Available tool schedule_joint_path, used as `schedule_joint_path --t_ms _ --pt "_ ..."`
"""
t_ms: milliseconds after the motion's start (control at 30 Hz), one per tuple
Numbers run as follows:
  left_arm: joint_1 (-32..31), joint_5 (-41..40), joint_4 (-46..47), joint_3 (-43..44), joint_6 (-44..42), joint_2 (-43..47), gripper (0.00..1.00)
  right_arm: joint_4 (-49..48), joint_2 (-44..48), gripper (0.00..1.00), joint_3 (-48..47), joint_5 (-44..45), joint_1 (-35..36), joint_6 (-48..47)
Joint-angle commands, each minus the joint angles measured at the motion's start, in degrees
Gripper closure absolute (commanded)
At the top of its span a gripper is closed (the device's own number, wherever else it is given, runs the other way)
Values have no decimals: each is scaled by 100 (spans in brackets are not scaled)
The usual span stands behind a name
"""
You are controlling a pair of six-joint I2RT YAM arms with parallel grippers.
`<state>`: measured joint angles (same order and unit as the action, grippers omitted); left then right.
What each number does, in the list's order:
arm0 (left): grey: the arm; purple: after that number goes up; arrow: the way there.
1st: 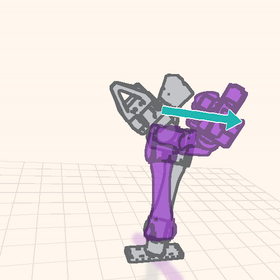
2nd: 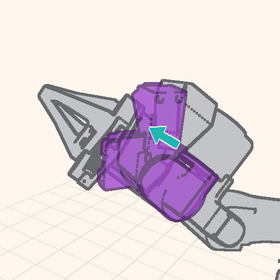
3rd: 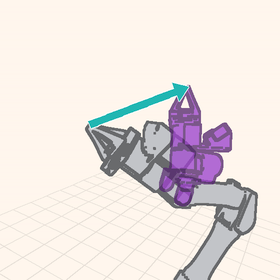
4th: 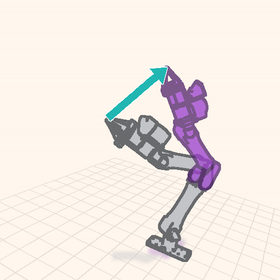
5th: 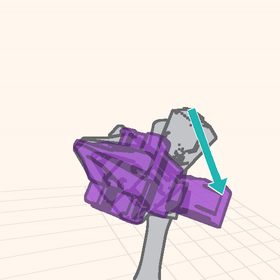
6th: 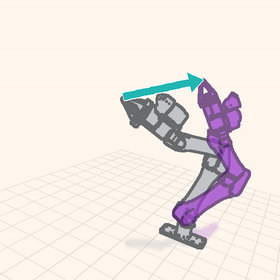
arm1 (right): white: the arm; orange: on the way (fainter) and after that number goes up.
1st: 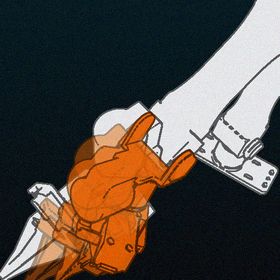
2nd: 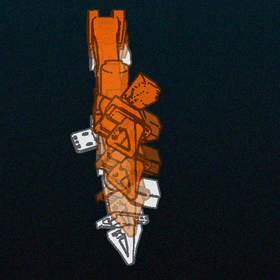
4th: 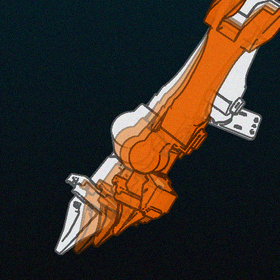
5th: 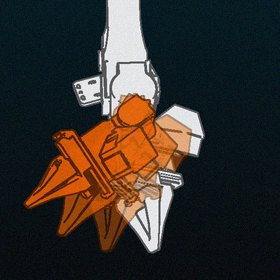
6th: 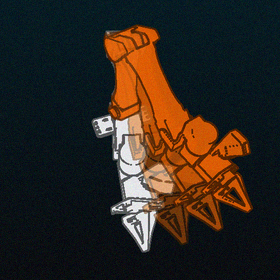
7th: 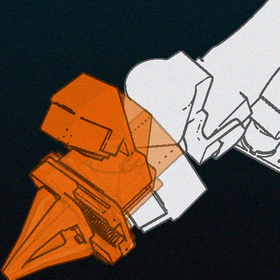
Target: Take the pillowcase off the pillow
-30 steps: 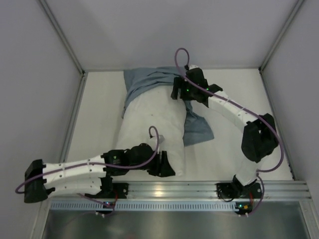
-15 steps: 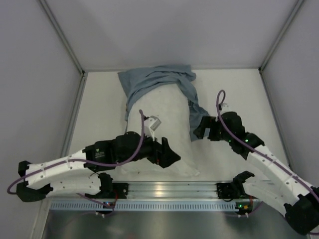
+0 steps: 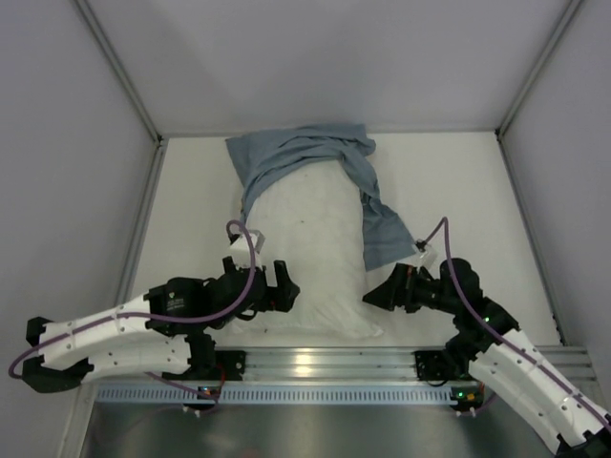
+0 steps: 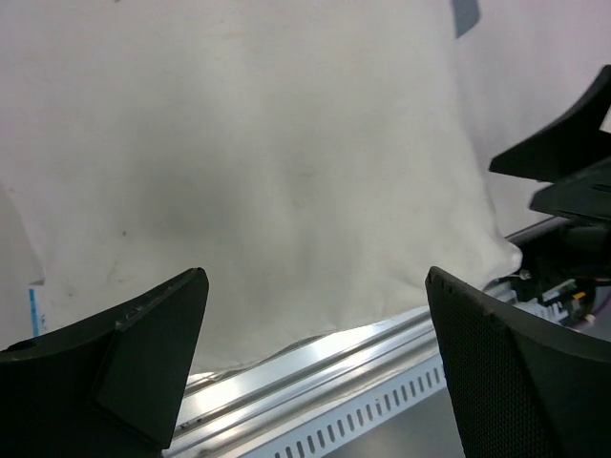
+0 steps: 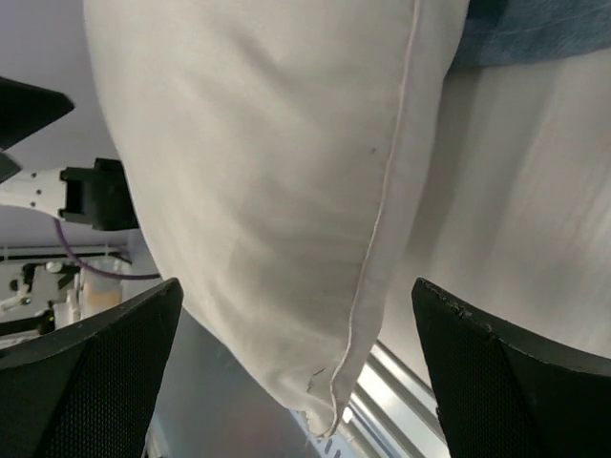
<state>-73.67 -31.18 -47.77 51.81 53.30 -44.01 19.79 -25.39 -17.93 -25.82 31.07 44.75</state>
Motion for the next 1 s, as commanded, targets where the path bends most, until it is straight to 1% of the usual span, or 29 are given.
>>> schedule_joint_path --t_ms 0,67,133,167,233,333,367,400,500,533,567,600,633,667,700,733,767,800,833,867,900,933,967 --pt "-16 -459 -356 -215 426 59 1 -704 -10 1 219 -722 206 613" --pt "-16 -459 -347 -233 445 85 1 -924 -246 1 255 -810 320 614" --pt "-7 -451 -347 -189 418 85 1 -776 -414 0 220 -671 592 421" --pt "-16 -450 -347 -137 401 85 1 -662 -580 1 194 -295 706 342" --pt "-7 -424 -347 -93 348 112 1 -617 -800 0 220 15 1093 280" --pt "-7 -468 -356 -48 304 129 1 -1546 -1133 1 483 7 1629 525" --pt "-16 -468 -347 -48 287 129 1 -2053 -1213 1 536 77 1761 578" --pt "-7 -485 -347 -31 278 138 1 -2276 -1293 0 606 208 1988 657" --pt "-16 -521 -347 13 278 112 1 -2585 -1609 1 589 1006 2192 701" --pt "-7 -521 -347 22 286 86 1 -2603 -1653 3 598 1514 2228 745" --pt "-16 -529 -347 31 304 85 1 -2629 -1645 11 607 1754 2237 789" --pt "-7 -538 -347 39 313 85 1 -2647 -1601 16 659 2017 2228 894" --pt "-16 -530 -347 48 321 85 1 -2673 -1436 26 686 2429 2228 930" --pt "-7 -521 -347 48 330 103 1 -2682 -1321 34 703 2642 2228 947" --pt "-7 -521 -356 40 348 103 1 -2465 -1154 48 712 2983 2237 1061" --pt "-7 -512 -347 31 357 120 1 -2254 -796 70 686 3570 2237 1131" --pt "-16 -512 -347 31 365 129 1 -1991 -618 99 521 3889 2237 1167" --pt "-16 -503 -347 22 365 147 1 -1553 -408 100 388 4257 2237 1246" --pt "-16 -503 -338 22 365 156 1 -879 -84 100 239 4931 2237 1229" --pt "-16 -503 -338 13 365 164 1 -524 15 100 -197 5295 2211 1177" --pt "-7 -503 -338 13 365 165 1 -129 42 100 -489 5698 2184 1054" --pt "-16 -495 -338 4 374 165 1 467 -97 100 -788 6242 2132 888" --pt "-16 -486 -330 -4 392 165 1 577 -229 100 -1356 6387 1940 634"
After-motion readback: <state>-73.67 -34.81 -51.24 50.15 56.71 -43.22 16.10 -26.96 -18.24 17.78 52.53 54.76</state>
